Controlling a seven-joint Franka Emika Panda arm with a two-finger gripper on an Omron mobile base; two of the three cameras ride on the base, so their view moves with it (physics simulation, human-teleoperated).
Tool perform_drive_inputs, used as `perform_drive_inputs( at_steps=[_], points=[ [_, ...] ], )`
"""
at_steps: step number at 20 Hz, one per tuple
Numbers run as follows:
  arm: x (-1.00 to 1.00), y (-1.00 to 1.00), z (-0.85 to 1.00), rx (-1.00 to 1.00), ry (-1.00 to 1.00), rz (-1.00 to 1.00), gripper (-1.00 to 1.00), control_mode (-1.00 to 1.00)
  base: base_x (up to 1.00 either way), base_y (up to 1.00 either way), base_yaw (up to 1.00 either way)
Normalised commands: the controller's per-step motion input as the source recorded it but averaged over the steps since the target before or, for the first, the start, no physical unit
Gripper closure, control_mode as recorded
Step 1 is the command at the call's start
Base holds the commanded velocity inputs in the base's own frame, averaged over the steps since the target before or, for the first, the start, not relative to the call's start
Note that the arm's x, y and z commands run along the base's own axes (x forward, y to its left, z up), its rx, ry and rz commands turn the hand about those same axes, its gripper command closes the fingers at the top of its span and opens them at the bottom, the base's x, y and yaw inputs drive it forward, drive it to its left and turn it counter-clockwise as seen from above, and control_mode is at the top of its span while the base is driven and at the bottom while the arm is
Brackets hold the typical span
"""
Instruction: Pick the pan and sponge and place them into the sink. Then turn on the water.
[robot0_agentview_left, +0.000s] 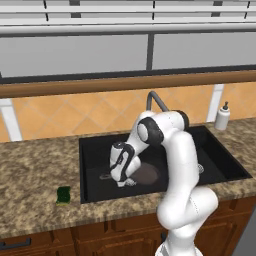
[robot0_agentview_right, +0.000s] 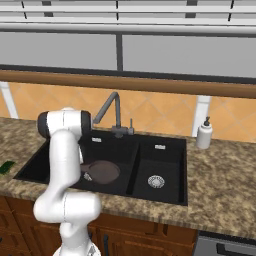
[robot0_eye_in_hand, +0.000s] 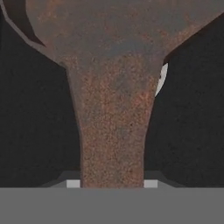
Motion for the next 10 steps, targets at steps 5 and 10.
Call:
perform_drive_inputs(
  at_steps=[5,10],
  points=[
    [0.03,0.12,-0.49,0.04,0.03,0.00,1.00,-1.00,0.00,0.00,0.00],
    [0.00,0.08,-0.09,0.01,0.08,0.00,-1.00,-1.00,0.00,0.00,0.00]
  ],
)
